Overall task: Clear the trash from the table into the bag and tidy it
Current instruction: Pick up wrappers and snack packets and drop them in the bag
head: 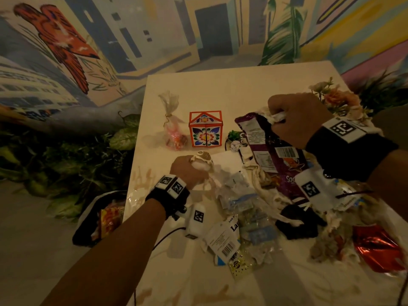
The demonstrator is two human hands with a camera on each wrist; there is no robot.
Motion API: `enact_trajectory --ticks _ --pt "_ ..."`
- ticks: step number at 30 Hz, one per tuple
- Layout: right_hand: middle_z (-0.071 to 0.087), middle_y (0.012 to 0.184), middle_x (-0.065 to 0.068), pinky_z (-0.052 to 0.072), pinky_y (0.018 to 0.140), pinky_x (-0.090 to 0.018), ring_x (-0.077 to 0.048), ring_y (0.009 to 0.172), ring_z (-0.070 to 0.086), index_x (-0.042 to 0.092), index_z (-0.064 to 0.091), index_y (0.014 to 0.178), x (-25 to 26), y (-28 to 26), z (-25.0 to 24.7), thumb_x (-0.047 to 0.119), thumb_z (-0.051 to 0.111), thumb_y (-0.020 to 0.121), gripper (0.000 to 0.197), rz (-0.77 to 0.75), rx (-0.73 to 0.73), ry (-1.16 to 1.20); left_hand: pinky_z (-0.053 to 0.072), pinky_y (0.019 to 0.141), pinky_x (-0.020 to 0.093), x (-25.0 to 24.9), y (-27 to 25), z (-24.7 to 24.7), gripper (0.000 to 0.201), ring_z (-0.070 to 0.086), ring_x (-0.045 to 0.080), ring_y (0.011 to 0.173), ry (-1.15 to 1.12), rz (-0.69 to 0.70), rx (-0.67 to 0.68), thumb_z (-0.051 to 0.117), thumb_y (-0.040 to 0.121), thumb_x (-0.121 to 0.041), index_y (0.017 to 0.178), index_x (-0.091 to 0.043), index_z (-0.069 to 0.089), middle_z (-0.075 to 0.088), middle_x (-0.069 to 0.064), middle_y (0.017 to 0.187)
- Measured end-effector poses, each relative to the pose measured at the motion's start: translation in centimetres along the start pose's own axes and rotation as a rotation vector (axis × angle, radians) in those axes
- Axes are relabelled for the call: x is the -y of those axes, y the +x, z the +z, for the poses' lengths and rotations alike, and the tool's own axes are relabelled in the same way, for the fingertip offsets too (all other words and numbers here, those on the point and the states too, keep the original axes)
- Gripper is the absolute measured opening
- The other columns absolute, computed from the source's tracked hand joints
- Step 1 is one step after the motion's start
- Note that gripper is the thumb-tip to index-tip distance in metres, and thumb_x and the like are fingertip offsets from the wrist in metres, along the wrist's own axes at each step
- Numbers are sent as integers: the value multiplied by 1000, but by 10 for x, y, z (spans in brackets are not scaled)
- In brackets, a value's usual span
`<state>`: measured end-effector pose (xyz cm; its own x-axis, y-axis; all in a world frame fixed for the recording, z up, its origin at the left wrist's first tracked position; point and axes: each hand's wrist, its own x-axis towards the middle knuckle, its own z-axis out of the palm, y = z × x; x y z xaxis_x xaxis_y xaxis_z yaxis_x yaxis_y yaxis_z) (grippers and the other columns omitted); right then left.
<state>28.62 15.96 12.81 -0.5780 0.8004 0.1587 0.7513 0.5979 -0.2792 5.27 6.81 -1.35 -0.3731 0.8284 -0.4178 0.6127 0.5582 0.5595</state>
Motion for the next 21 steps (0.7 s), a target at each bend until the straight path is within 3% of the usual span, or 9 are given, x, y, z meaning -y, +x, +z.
enact_trajectory --ticks 2,4,6,10,13,15,16,18,21 --pt "30 53 8 26 59 -29 -26 58 33 22 34 63 4 -1 -1 5 59 74 32 -2 -8 7 28 46 9 2 -4 -15 18 48 10 67 -6 32 -11 74 70 -28 79 -21 60 55 -5 77" --pt "34 55 6 28 60 -29 -27 60 36 20 39 67 10 1 0 6 60 75 27 0 -8 21 34 50 9 5 -7 -28 26 50 13 68 -104 13 -37 77 66 -27 85 -17 63 57 -2 78" --pt "35 54 7 29 59 -28 -27 59 36 19 40 67 20 5 1 7 60 75 25 -8 2 31 44 52 24 9 -13 -40 37 55 21 65 -304 -29 -83 79 55 -25 86 -10 65 62 6 78" --pt "44 59 -2 33 59 -29 -29 60 40 13 46 69 50 15 6 7 60 76 16 -36 30 34 47 51 31 23 -19 -64 38 59 26 62 -527 -40 -106 77 48 -21 84 -10 69 66 11 76" --pt "40 55 6 30 58 -25 -26 59 40 17 44 67 84 26 17 5 60 75 21 -81 46 64 55 61 56 53 -12 -90 55 66 36 71 -597 -41 -146 77 37 -30 85 -5 70 70 18 83" --pt "38 54 11 26 52 -23 -23 57 40 16 44 67 111 36 28 4 60 75 21 -106 64 84 54 64 63 82 -5 -111 63 67 42 78 -586 -39 -180 78 35 -34 89 -2 69 70 22 88" --pt "38 54 12 25 50 -21 -20 54 39 16 44 67 126 41 34 3 59 75 22 -118 67 95 55 67 61 97 -2 -124 65 67 42 80 -585 -42 -193 78 35 -35 90 -2 68 70 21 90" --pt "38 54 12 25 50 -16 -9 51 36 17 43 65 162 54 49 3 59 76 23 -137 62 116 56 79 47 120 -5 -153 61 66 33 86 -572 -35 -173 81 42 -30 94 -3 64 68 17 98" --pt "40 56 10 26 52 -15 -8 53 35 13 45 65 222 75 75 5 60 75 20 -136 72 136 48 86 36 177 7 -192 37 57 22 96 -442 -63 -168 74 77 -18 105 3 64 61 9 95"
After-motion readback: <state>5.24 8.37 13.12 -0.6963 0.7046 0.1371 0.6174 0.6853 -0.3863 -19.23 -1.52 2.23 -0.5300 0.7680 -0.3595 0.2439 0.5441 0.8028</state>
